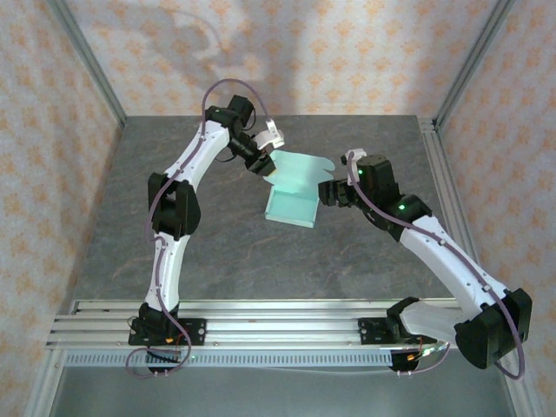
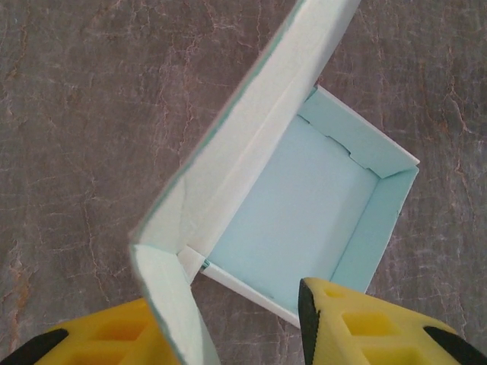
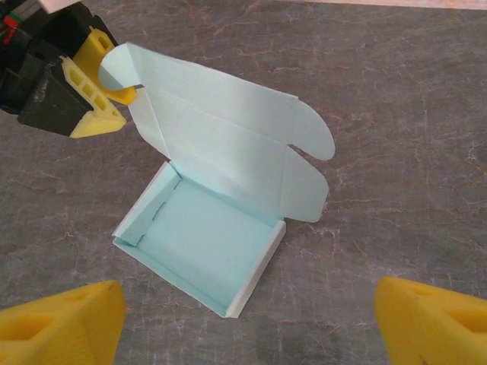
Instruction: Fold the paper box
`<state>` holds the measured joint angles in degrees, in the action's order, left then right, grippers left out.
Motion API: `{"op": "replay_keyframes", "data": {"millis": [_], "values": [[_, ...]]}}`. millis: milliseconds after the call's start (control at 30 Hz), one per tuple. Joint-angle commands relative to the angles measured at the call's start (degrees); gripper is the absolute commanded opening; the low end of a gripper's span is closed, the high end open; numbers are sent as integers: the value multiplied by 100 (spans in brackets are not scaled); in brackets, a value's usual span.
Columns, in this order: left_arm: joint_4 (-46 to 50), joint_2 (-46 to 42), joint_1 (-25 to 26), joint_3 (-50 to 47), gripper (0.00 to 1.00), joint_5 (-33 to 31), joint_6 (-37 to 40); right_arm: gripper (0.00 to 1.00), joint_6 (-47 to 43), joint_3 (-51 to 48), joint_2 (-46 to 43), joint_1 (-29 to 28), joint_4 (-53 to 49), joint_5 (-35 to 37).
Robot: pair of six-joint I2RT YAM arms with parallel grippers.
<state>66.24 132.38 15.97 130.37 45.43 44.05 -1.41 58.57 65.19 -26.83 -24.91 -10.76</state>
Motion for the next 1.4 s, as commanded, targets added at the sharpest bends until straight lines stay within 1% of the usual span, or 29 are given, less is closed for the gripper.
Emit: {"op": "replay_keyframes", "data": {"millis": [0, 100, 167, 267, 367, 467, 567, 700, 767, 900, 1000, 1067, 1233, 1367], "values": [[-46, -413, -91, 93, 45, -193, 65, 85, -63, -133, -138, 10, -68, 171], [-234, -445, -145, 112, 46, -492, -24, 85, -20, -205, -139, 9, -7, 193], [-63, -384, -160, 319, 46, -588, 24, 85, 7, -223, -138, 4, 8, 172], [191, -369, -190, 520, 46, -375, 70, 85, -6, -240, -155, 10, 4, 217], [-1, -472, -217, 401, 46, -359, 14, 85, -60, -237, -156, 9, -15, 277], [-178, -437, -221, 375, 51, -482, -54, 85, -62, -240, -147, 7, -6, 254], [-218, -285, -204, 461, 57, -374, -99, 85, -40, -274, -156, 9, 21, 266], [-168, -69, -173, 657, 59, -351, -109, 85, 33, -302, -156, 7, 47, 244], [-154, 17, -162, 719, 57, -342, -75, 85, 56, -302, -166, 11, 42, 238], [-96, 180, -164, 818, 50, -324, 30, 85, 77, -276, -198, 10, -18, 249], [-25, 322, -161, 928, 51, -317, 63, 85, 91, -258, -221, 6, -58, 259], [20, 398, -164, 989, 53, -294, 88, 85, 112, -251, -239, 9, -74, 253], [38, 547, -155, 1000, 51, -213, 123, 85, 153, -245, -217, 11, -73, 245], [113, 615, -153, 1023, 42, -124, 155, 85, 165, -205, -183, 11, -76, 232]]}}
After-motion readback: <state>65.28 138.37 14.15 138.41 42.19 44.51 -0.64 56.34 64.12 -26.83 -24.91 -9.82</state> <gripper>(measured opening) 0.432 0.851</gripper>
